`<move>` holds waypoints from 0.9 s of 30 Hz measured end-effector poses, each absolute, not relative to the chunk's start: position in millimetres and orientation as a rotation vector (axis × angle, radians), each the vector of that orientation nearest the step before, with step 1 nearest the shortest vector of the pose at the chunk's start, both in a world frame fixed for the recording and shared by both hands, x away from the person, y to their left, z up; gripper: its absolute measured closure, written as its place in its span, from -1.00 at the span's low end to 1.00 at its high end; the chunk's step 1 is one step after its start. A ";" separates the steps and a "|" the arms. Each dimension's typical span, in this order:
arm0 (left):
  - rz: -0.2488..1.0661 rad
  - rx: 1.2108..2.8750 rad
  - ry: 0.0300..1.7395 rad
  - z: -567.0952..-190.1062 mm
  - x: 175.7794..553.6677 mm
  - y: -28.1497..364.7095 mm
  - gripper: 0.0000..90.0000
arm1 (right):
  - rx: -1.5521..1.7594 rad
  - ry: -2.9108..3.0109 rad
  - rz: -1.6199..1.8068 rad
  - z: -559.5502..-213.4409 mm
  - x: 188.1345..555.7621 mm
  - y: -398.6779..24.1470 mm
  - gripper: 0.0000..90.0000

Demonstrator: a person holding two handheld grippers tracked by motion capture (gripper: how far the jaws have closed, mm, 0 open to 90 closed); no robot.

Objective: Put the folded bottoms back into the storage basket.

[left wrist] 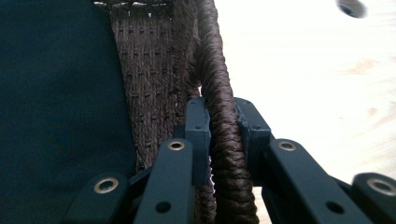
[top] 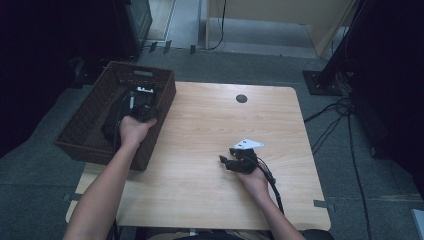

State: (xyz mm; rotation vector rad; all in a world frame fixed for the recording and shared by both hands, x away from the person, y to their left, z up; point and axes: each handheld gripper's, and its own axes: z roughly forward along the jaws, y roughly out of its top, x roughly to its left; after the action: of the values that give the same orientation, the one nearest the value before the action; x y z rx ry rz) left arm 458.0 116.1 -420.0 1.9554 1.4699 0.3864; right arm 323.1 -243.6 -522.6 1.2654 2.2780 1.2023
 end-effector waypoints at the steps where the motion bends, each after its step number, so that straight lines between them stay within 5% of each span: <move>1: 0.392 1.945 1.482 -420.1 458.8 120.8 0.73 | 1.266 2.278 1.204 -522.6 323.1 -243.7 0.00; 21: 0.391 1.875 1.570 -421.0 469.1 127.6 0.69 | 1.262 2.276 1.186 -522.2 325.2 -241.3 0.00; 27: 0.371 1.895 1.561 -421.8 469.0 129.7 0.54 | 1.260 2.275 1.190 -522.5 325.6 -241.2 0.00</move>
State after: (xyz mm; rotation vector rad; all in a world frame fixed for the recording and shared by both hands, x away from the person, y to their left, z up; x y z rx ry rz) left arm 469.0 129.7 -421.8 1.8950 1.5607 0.3710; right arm 325.6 -241.2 -522.5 1.2596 2.2754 1.1900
